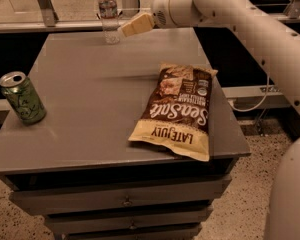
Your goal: Pick water bottle
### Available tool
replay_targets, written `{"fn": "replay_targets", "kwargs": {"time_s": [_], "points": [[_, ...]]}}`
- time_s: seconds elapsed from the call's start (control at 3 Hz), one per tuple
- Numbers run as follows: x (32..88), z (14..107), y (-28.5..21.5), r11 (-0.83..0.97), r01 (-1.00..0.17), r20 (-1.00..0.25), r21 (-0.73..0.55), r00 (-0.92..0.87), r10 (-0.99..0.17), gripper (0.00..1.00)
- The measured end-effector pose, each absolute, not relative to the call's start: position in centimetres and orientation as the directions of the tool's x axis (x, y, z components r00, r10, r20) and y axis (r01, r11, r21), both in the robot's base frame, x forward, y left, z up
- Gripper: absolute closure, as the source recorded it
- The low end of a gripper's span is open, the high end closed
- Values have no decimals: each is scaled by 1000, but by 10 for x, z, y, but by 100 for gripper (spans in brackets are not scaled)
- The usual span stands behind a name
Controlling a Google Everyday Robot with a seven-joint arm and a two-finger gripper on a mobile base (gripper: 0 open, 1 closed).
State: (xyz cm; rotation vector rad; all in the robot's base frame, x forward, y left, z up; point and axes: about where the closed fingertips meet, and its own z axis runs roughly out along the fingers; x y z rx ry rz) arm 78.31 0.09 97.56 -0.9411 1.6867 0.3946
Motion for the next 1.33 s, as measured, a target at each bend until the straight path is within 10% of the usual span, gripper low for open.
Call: {"fn": "replay_targets", "kwargs": {"time_s": [1.33], "points": [[823, 962, 43, 657, -723, -946, -213, -15, -323, 0]]}}
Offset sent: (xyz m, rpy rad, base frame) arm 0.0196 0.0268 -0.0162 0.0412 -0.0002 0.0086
